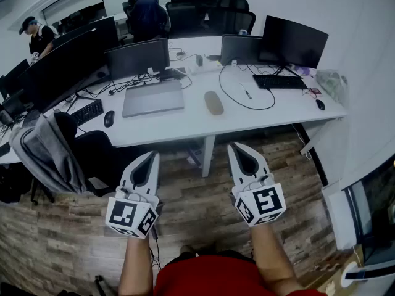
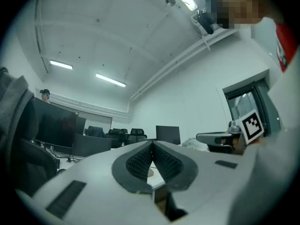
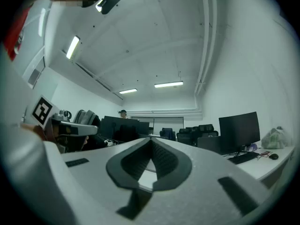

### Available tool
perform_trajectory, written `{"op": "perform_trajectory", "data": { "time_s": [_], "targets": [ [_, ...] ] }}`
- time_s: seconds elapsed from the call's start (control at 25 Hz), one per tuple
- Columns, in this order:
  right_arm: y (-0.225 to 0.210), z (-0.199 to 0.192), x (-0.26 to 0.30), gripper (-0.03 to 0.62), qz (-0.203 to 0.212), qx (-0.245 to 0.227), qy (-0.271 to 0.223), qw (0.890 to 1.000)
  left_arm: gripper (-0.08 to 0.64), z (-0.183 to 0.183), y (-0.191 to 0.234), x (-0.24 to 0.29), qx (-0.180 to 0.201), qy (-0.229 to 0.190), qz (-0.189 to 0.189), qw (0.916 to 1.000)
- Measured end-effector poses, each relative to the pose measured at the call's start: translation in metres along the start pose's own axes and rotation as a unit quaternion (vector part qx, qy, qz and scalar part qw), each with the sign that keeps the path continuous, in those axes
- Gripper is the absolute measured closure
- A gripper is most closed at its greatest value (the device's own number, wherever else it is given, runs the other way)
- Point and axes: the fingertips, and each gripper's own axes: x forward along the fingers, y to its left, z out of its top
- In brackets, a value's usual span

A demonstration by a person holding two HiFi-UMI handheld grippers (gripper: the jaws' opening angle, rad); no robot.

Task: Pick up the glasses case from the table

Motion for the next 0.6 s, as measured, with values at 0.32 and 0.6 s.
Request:
{"op": "perform_trajectory", "data": {
  "time_s": [0.32,0.6],
  "targets": [
    [0.024,0.0,0.017,0.588,0.003,0.009,-0.005,1.0,0.55,-0.005,0.027,-0.009,-0.003,-0.001,-0.011,0.9999],
    [0.026,-0.017,0.037,0.588,-0.015,-0.008,0.024,1.0,0.551,-0.02,0.053,0.002,-0.026,-0.004,-0.016,0.9995]
  ]
}}
